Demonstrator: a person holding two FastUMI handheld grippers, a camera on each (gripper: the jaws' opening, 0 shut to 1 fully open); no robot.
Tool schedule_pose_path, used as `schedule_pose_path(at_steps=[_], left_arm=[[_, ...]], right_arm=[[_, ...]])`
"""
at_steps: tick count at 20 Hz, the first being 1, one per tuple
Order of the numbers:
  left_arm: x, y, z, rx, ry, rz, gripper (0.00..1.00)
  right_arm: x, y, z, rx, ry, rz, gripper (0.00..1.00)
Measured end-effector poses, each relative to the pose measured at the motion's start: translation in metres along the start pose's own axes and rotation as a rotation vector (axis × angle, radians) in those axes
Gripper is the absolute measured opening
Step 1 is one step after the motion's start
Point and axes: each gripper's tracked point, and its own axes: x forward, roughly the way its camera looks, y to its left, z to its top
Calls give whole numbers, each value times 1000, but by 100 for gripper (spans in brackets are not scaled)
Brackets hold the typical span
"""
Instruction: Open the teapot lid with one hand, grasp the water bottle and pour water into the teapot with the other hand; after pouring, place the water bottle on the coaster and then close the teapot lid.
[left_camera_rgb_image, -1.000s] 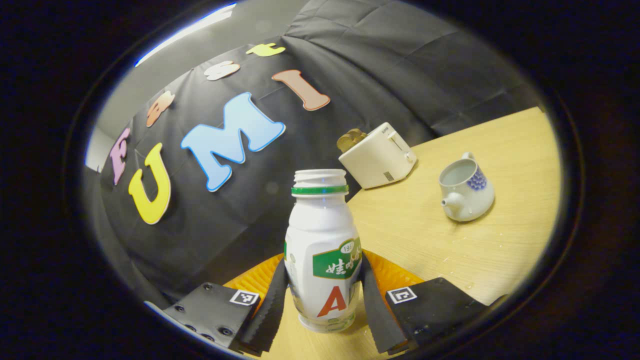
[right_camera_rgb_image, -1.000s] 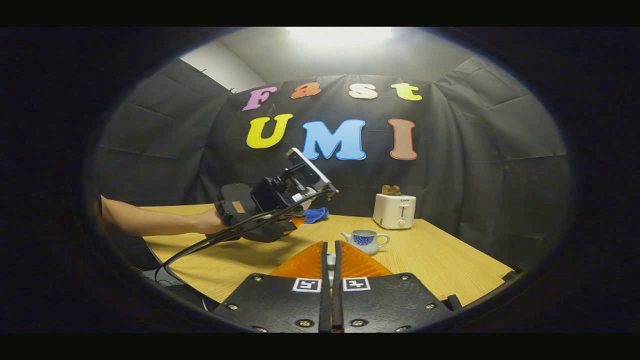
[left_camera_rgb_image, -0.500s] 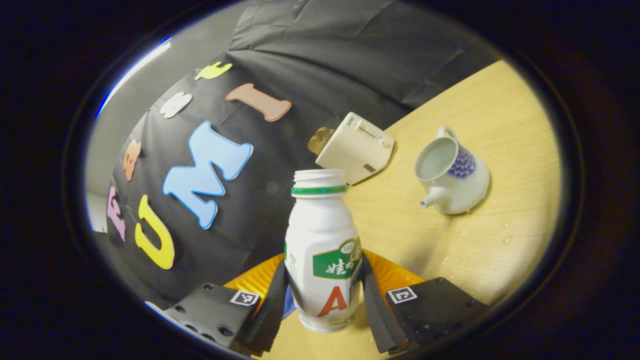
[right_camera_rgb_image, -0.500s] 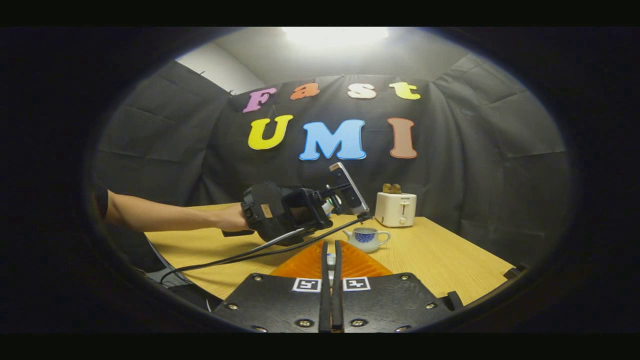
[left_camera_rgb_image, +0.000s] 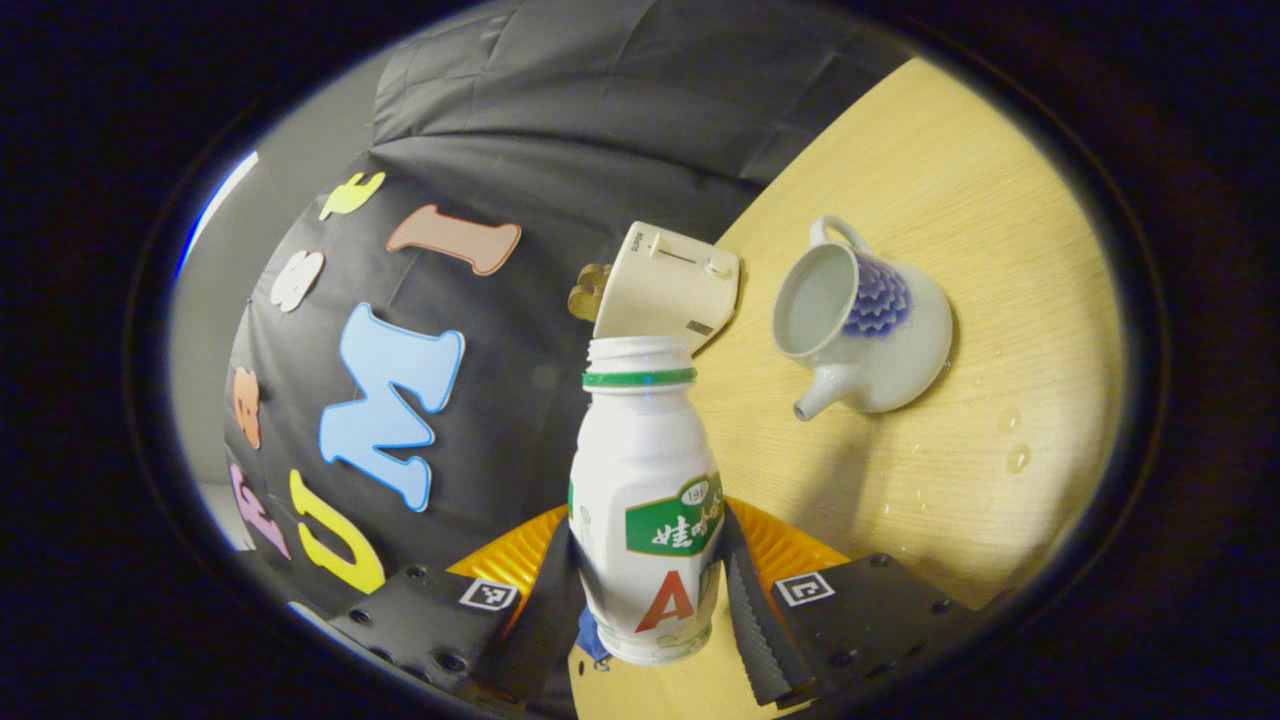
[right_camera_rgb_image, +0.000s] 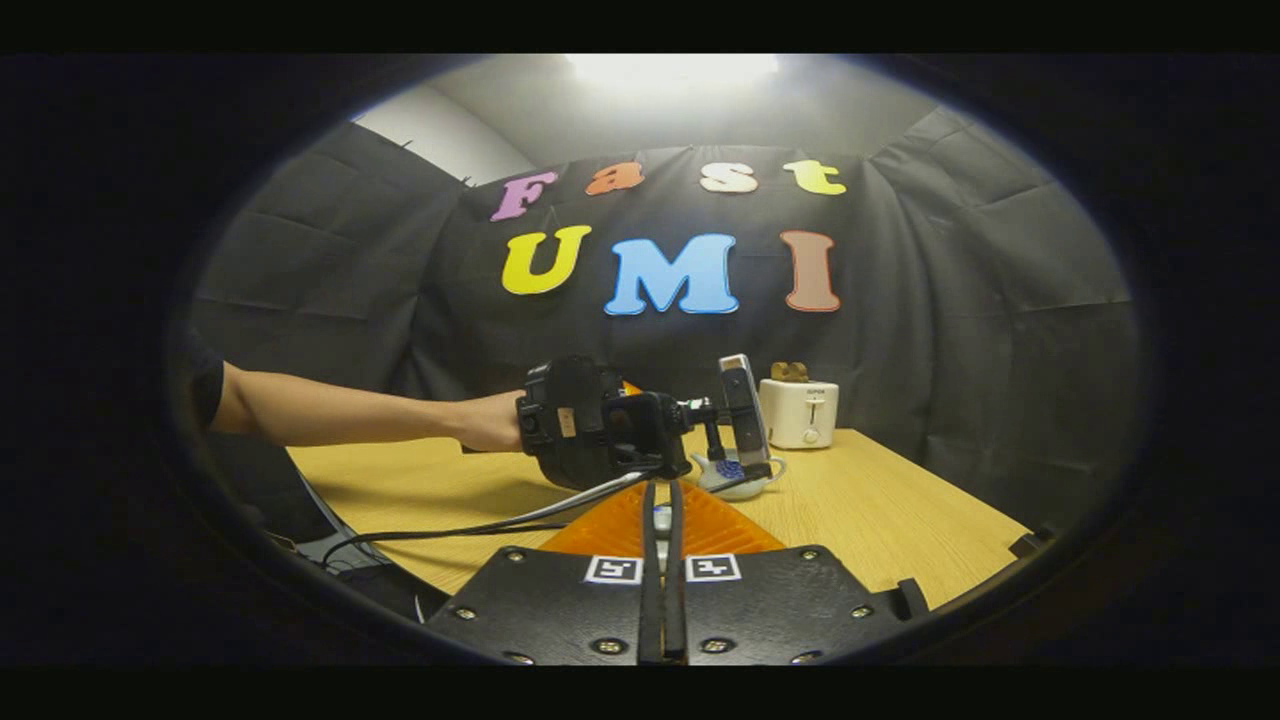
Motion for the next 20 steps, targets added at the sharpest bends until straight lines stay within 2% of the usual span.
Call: schedule_pose_path(at_steps=[8, 9, 11, 12, 13, 14, 15, 16, 18, 19, 20], left_arm=[[5, 2, 6, 143, 2, -8, 83], [5, 1, 6, 158, 1, -10, 78], [6, 3, 8, 198, -2, -3, 78], [6, 5, 10, 215, -7, 7, 74], [5, 7, 11, 232, -5, 12, 74], [6, 10, 12, 249, -8, 18, 83], [6, 12, 13, 267, -8, 22, 83], [5, 13, 14, 283, -9, 23, 78], [4, 14, 16, 313, -11, 18, 78], [3, 14, 17, 323, -10, 19, 74], [3, 16, 17, 332, -9, 19, 83]], right_arm=[[1, -2, -4, 6, 10, -1, 1], [0, -3, -3, 11, 13, -1, 1], [1, -4, -4, 13, 16, -4, 1], [1, -4, -4, 11, 17, -6, 1], [1, -5, -4, 9, 18, -9, 1], [1, -6, -6, 9, 22, -10, 1], [1, -6, -6, 11, 25, -10, 1], [2, -6, -6, 12, 27, -10, 1], [2, -6, -7, 11, 31, -11, 1], [2, -6, -7, 12, 32, -10, 1], [1, -6, -7, 11, 31, -11, 1]])
